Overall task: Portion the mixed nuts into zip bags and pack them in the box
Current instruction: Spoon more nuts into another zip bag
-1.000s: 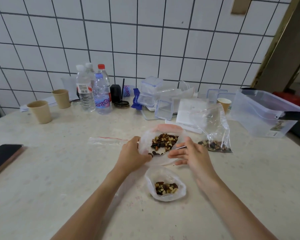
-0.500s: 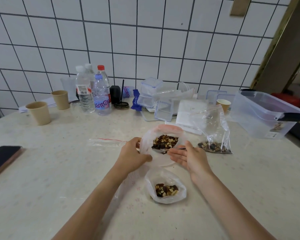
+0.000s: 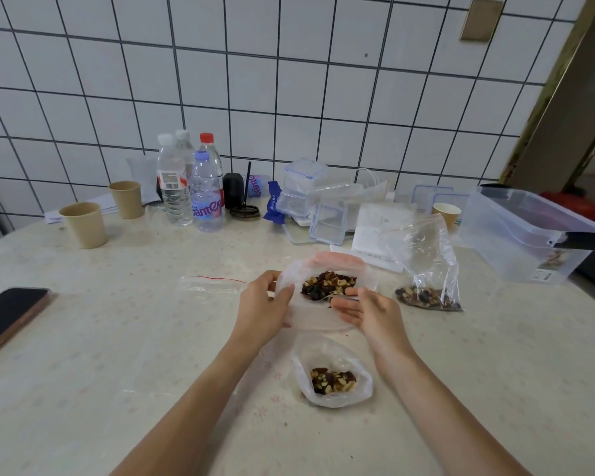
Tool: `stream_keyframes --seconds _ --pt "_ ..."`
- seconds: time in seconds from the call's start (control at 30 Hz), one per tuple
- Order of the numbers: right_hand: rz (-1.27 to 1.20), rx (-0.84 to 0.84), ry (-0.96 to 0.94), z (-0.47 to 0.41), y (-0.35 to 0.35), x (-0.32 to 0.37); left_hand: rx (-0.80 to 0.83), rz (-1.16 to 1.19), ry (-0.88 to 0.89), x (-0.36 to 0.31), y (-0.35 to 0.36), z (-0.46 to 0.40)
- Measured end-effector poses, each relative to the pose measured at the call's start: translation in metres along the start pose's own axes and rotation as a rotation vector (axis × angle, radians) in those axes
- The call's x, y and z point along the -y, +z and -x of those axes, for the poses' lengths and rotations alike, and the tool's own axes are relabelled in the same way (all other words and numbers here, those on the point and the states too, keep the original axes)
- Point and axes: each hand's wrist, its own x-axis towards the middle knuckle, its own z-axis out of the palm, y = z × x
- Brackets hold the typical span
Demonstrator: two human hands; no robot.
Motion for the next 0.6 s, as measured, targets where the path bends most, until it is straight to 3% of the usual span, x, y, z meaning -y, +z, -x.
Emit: stream_keyframes --seconds 0.33,0.6 --pt "-0.151 0.0 0.064 0.005 -0.012 0.006 -0.079 -0.021 -0.002 0.003 -0.002 -0.001" --pt "-0.17 0.018 0.021 0.017 -0.027 0.022 -0.143 -0.19 0.185 -0.005 -0.017 0.005"
